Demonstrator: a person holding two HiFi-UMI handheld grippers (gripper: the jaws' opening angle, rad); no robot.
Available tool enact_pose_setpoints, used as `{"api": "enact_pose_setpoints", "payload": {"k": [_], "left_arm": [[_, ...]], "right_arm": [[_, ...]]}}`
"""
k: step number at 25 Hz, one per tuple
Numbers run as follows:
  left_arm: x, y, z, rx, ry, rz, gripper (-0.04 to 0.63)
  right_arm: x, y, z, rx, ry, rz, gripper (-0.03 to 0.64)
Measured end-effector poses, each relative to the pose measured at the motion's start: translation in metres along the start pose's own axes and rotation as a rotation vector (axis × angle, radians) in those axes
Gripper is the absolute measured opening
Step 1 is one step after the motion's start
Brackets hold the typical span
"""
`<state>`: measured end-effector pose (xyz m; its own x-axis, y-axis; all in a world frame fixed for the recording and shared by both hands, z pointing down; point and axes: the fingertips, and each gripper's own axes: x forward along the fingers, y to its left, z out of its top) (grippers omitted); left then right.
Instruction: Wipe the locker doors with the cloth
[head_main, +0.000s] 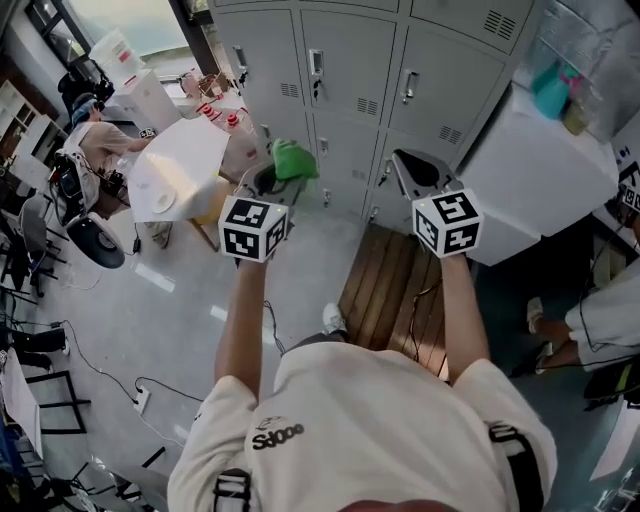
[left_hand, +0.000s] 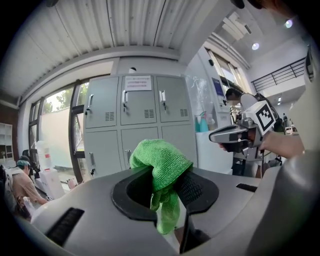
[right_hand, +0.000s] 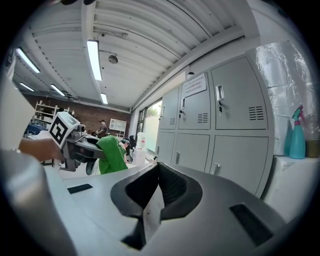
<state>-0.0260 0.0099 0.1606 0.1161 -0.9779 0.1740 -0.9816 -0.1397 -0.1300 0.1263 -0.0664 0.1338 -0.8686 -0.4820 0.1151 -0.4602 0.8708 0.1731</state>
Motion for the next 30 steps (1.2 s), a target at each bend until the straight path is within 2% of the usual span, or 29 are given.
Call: {"api": "enact_pose_setpoints", "payload": {"k": [4,12,21,26,30], "left_arm": [[0.049,0.041,-0.003,-0.021,0.01,0.012,0.112],[0.128,0.111,-0.036,-0.067,0.056,0.052,0.112],[0.191,0.15,-0.056,-0.08,0.079,0.07,0.112],[0.223,0.17,-0.066,-0.094,0.091,0.096,0.112],[0.251,0.192,-0.07,-0.099,0.072,0.116,0.112]], "right_arm": [[0.056,-0.031,-0.006,0.027,0.006,-0.012,0.009],[0.151,-0.072,-0.038,0.035,0.048,0.011,0.009],[0.207,-0.116,-0.048,0.056,0.009,-0.04,0.009],[0.237,-0.132,-0.057,0.05,-0.017,0.001,0.009],[0.268,-0.134,-0.077,0.003,0.046,0.048,0.009]]}}
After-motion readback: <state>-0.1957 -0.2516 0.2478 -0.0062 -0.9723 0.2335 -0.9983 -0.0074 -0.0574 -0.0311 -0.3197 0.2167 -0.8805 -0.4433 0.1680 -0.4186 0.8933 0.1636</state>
